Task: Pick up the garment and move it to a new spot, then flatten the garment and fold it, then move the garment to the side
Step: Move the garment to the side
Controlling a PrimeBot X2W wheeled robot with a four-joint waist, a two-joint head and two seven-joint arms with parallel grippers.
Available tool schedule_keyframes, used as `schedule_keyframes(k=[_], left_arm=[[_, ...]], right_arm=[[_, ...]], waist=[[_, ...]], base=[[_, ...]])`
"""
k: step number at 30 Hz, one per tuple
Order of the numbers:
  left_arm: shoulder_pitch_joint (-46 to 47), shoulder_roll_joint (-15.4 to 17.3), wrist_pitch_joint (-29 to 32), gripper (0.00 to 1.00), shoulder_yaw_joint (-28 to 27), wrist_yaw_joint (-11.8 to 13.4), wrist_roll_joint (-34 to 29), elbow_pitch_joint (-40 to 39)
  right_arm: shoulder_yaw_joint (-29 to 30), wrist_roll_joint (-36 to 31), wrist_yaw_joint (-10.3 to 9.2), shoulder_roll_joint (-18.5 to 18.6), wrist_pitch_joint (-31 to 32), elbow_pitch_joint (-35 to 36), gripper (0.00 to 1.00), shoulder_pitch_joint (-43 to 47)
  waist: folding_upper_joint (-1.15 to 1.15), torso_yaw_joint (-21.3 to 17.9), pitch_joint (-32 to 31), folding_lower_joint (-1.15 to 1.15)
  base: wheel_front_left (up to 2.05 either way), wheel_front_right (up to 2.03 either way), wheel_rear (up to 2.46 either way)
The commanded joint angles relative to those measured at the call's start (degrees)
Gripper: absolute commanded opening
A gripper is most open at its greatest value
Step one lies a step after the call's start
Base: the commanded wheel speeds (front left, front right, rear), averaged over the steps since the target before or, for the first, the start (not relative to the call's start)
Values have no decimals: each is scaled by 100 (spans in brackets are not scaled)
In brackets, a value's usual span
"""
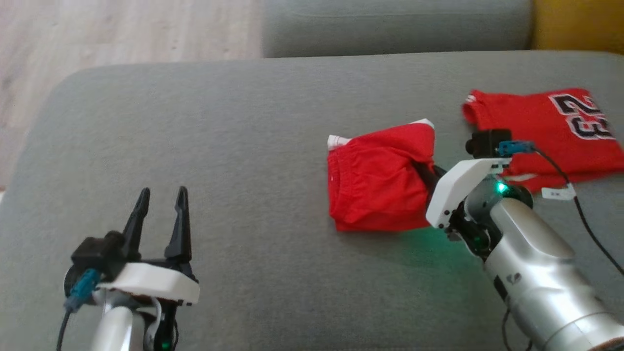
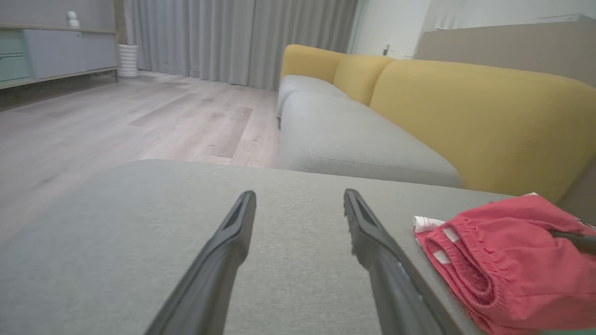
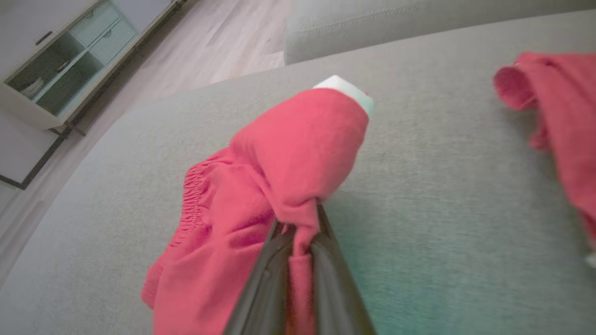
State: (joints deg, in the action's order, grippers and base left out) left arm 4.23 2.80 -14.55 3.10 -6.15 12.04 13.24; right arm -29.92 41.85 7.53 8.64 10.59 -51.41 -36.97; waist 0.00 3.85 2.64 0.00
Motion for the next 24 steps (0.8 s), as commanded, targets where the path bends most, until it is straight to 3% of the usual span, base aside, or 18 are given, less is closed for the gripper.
schedule_keyframes(k=[1, 14, 24], left_arm=[[374, 48, -45, 100, -125, -36, -62, -156], [658, 73, -45, 100, 239, -95, -70, -8], [818, 117, -45, 100, 159, -82, -80, -133]], right_arm=[[-117, 63, -4, 70, -98, 276, 0, -133], [-325, 409, -4, 366, -260, 980, 0, 160], [-371, 395, -4, 577, -284, 1207, 0, -26]], waist=[[0, -381, -34, 0], [0, -1480, 155, 0], [0, -1465, 530, 0]], base=[[0, 0, 0], [0, 0, 0], [0, 0, 0]])
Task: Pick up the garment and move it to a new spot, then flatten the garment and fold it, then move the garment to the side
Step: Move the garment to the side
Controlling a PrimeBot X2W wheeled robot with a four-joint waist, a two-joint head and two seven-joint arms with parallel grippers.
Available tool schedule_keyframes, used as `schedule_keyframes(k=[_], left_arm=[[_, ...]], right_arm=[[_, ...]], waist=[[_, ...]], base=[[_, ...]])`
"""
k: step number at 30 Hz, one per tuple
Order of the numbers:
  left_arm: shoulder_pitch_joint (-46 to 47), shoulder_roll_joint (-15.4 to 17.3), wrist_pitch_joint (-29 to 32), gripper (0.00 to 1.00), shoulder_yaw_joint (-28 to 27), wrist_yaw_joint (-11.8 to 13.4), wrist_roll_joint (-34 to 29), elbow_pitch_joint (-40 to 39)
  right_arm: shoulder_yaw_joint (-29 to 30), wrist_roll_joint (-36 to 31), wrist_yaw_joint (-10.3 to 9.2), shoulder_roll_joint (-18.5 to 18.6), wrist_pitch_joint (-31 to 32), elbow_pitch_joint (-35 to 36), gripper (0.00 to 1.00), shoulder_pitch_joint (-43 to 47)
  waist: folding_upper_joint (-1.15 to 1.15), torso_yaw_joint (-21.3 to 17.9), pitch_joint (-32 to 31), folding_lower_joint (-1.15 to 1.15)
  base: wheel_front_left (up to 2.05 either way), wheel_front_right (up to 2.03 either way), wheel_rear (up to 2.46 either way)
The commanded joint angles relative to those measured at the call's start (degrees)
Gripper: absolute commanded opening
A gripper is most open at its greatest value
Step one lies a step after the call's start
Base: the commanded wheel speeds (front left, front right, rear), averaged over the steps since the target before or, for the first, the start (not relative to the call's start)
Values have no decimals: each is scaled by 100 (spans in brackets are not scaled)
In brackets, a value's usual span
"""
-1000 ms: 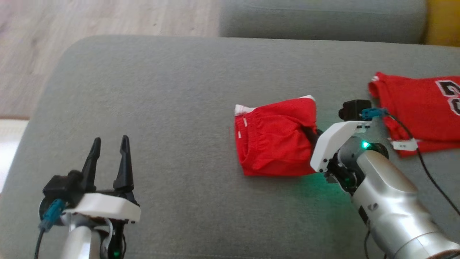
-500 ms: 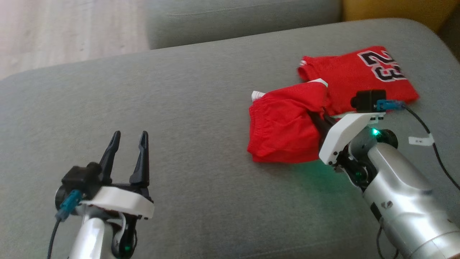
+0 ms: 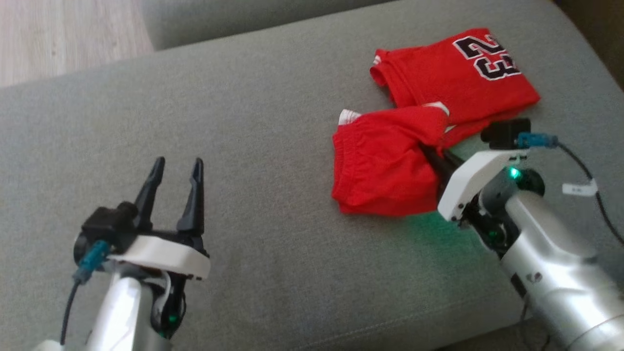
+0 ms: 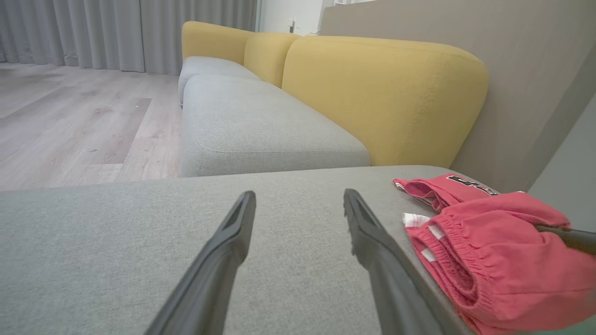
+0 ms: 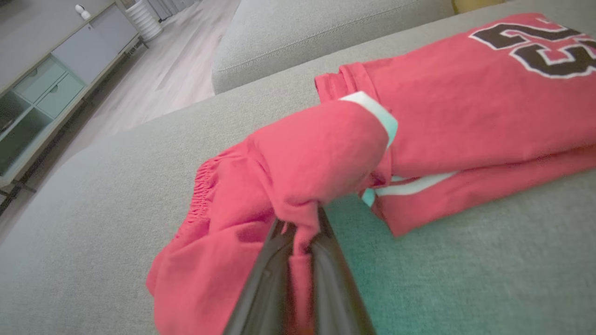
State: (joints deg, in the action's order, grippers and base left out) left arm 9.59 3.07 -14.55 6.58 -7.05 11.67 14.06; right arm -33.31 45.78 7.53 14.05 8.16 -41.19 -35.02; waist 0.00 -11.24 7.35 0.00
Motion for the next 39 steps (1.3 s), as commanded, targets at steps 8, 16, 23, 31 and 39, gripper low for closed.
schedule_keyframes(k=[8, 16, 23, 31, 39], left_arm=[[478, 216, -45, 100, -283, 30, -91, -340], [747, 256, -45, 100, -179, 14, -100, -315], [858, 295, -45, 100, -167, 9, -99, -308], [1043, 290, -45, 100, -125, 6, -117, -322], [1096, 263, -45, 100, -121, 11, -90, -288]], right_arm=[[-356, -179, -4, 646, 379, 508, 0, -1245], [-756, -149, -4, 1563, 1068, 505, 0, -2272], [-970, -392, -4, 2470, 1332, 438, 0, -2828], [-1127, -924, -4, 2721, 1431, 93, 7, -2948], [-1062, -1400, -4, 2530, 1173, -466, 100, -2940]], waist=[[0, 386, 769, 0], [0, 585, 1319, 0], [0, 607, 1591, 0], [0, 650, 1852, 0], [0, 745, 1802, 0]], base=[[0, 0, 0], [0, 0, 0], [0, 0, 0], [0, 0, 0], [0, 0, 0]])
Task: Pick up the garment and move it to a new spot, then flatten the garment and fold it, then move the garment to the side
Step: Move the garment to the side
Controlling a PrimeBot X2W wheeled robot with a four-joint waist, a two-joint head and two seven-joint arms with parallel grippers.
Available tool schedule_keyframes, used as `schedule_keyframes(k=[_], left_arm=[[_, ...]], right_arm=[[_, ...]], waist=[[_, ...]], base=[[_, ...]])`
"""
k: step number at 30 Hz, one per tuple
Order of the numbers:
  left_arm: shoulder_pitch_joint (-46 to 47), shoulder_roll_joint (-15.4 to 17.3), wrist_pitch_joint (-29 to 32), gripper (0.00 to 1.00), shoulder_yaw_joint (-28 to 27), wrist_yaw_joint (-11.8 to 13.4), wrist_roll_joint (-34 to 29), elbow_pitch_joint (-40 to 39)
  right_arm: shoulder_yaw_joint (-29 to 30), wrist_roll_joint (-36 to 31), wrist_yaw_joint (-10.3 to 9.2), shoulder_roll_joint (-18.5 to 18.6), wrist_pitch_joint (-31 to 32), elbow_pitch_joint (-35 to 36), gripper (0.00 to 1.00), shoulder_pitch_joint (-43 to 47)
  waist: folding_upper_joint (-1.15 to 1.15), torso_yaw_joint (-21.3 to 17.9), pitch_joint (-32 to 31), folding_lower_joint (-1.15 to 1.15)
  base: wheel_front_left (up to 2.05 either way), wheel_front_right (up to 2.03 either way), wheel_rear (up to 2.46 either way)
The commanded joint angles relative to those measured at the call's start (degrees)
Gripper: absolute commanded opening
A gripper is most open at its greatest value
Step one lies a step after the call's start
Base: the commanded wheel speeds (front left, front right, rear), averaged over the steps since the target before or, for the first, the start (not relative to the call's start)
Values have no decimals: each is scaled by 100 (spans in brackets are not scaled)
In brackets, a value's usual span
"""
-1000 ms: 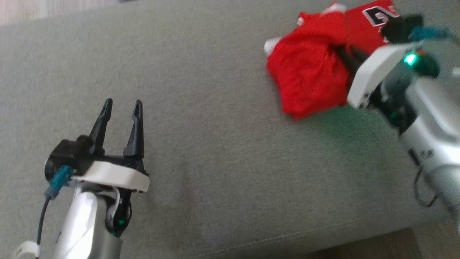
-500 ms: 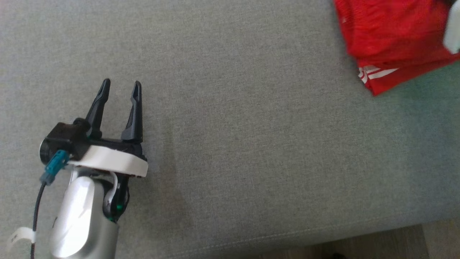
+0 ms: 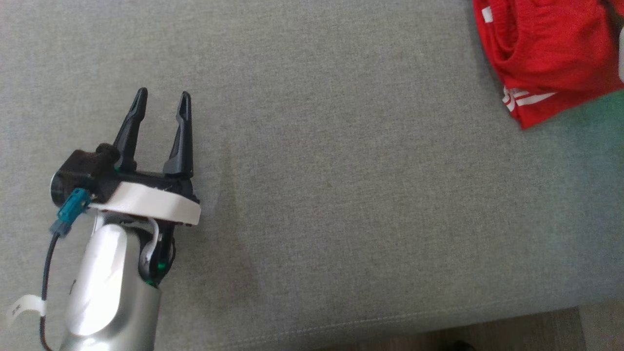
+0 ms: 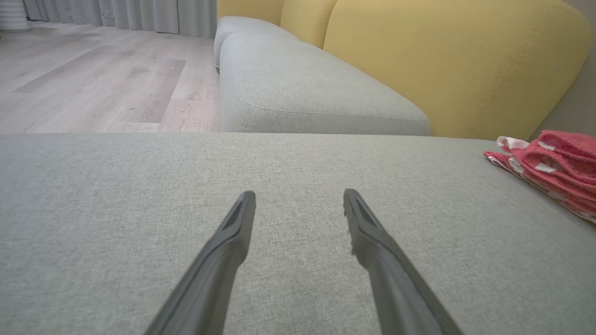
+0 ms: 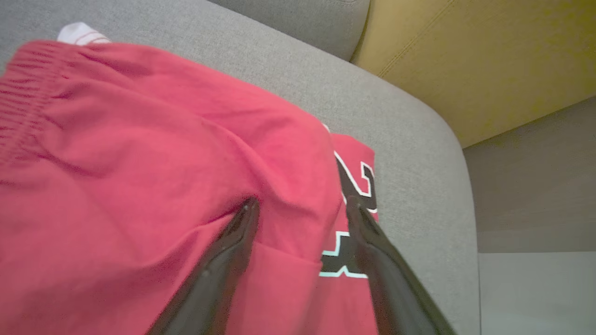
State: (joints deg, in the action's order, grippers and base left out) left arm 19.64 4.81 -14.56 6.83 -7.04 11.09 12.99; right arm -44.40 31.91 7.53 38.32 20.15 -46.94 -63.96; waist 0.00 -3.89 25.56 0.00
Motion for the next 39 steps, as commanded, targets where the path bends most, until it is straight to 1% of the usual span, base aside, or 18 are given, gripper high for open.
schedule_keyframes(k=[1, 5, 8, 11, 15, 19, 20, 25, 32, 39], left_arm=[[82, 85, -44, 100, -162, 13, -21, -177], [24, 77, -44, 100, -254, 22, 11, -165], [-63, 70, -44, 100, -318, 44, 5, -180], [-184, 76, -44, 100, -413, 79, 12, -205], [-380, 121, -44, 100, -586, 135, 41, -250], [-604, 157, -44, 100, -739, 199, 89, -298], [-716, 129, -29, 100, -817, 227, 204, -295], [-867, 60, 44, 100, -872, 255, 444, -279], [-1047, 68, 82, 100, -877, 414, 420, -103], [-1030, 109, 2, 100, -868, 243, 555, 376]], right_arm=[[69, -110, -4, 92, -110, 36, 100, -61], [346, -407, -4, -16, -589, -232, 100, -134], [627, -473, -4, -198, -1013, -306, 100, -91], [923, -467, -4, -411, -1509, -222, 100, 34], [1253, -395, -4, -777, -2179, 35, 100, 420], [1567, -297, -4, -1191, -2624, 329, 100, 930], [1730, -203, -4, -1426, -2788, 475, 100, 1226], [1994, -119, -4, -1899, -3130, 787, 100, 1990], [2299, -155, -4, -2262, -3391, 1028, 100, 3025], [2509, -389, -4, -2502, -3498, 1059, 100, 3659]], waist=[[0, 21, -57, 0], [0, 47, -286, 0], [0, 60, -555, 0], [0, 64, -862, 0], [0, 49, -1317, 0], [0, 40, -1745, 0], [0, 23, -1938, 0], [0, 61, -2306, 0], [0, 223, -2635, 0], [0, 341, -2739, 0]], base=[[0, 0, 0], [0, 0, 0], [0, 0, 0], [0, 0, 0], [0, 0, 0], [0, 0, 0], [0, 0, 0], [0, 0, 0], [0, 0, 0], [0, 0, 0]])
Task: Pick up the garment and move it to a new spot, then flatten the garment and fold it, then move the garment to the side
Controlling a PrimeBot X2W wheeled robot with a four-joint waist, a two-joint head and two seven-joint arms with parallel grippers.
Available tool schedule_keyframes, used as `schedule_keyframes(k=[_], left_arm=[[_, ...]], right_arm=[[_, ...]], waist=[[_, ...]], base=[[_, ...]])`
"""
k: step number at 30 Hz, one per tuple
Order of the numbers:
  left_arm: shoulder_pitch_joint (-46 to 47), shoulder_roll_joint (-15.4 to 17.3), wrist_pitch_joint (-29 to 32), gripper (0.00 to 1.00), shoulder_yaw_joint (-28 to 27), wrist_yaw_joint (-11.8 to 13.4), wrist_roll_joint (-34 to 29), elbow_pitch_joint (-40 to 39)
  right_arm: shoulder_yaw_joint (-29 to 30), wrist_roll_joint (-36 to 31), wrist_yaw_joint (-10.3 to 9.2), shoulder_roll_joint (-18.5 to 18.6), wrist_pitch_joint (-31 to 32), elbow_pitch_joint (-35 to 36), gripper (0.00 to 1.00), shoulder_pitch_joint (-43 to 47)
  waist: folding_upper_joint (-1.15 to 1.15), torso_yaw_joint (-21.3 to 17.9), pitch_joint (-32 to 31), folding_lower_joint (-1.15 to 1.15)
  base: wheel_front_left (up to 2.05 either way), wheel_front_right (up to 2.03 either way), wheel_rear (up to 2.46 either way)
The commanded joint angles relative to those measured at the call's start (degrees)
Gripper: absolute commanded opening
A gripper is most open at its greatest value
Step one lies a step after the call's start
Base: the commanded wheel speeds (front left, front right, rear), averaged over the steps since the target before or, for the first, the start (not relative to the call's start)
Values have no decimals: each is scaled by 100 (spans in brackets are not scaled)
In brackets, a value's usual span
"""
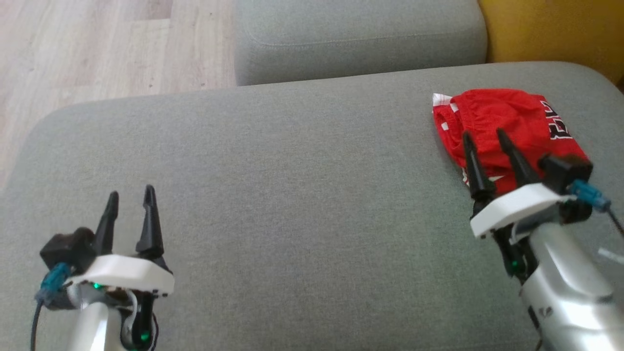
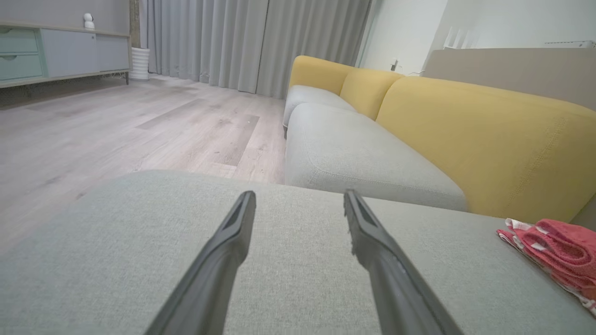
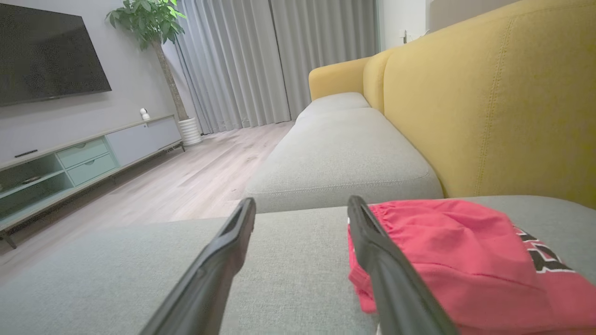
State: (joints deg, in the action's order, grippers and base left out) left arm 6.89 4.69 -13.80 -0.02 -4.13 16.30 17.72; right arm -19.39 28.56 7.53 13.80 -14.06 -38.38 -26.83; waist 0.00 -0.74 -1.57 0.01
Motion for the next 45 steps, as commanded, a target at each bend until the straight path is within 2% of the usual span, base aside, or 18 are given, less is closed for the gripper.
schedule_keyframes(k=[1, 9, 16, 36, 37, 40, 45], left_arm=[[256, 128, -82, 100, -186, -68, 50, -21], [359, 197, -113, 100, -124, -174, 22, 364], [453, 184, -118, 100, -142, -215, -75, 370], [511, 90, -119, 100, -257, -286, -158, 418], [168, 13, -49, 0, -63, -277, -110, 588], [-23, -48, -13, 0, -67, -276, -65, 874], [-4, -53, 94, 0, -116, -278, 236, 850]], right_arm=[[36, -95, -4, -81, -82, 205, 100, 13], [275, -362, -4, -242, -92, 330, 100, 376], [291, -522, -4, -328, -93, 396, 100, 477], [195, -497, -4, -400, -94, 309, 100, 429], [301, -493, 0, -387, -15, 155, 0, 625], [305, -456, 0, -433, 9, -66, 0, 858], [405, -184, 0, -460, 99, 27, 0, 900]], waist=[[0, 36, -36, -1], [0, 81, -84, -1], [0, 54, -69, -1], [0, -11, -41, -1], [0, -12, -41, -1], [0, -13, -40, -1], [0, -10, -31, -1]], base=[[0, 0, 0], [0, 0, 0], [0, 0, 0], [0, 0, 0], [0, 0, 0], [0, 0, 0], [0, 0, 0]])
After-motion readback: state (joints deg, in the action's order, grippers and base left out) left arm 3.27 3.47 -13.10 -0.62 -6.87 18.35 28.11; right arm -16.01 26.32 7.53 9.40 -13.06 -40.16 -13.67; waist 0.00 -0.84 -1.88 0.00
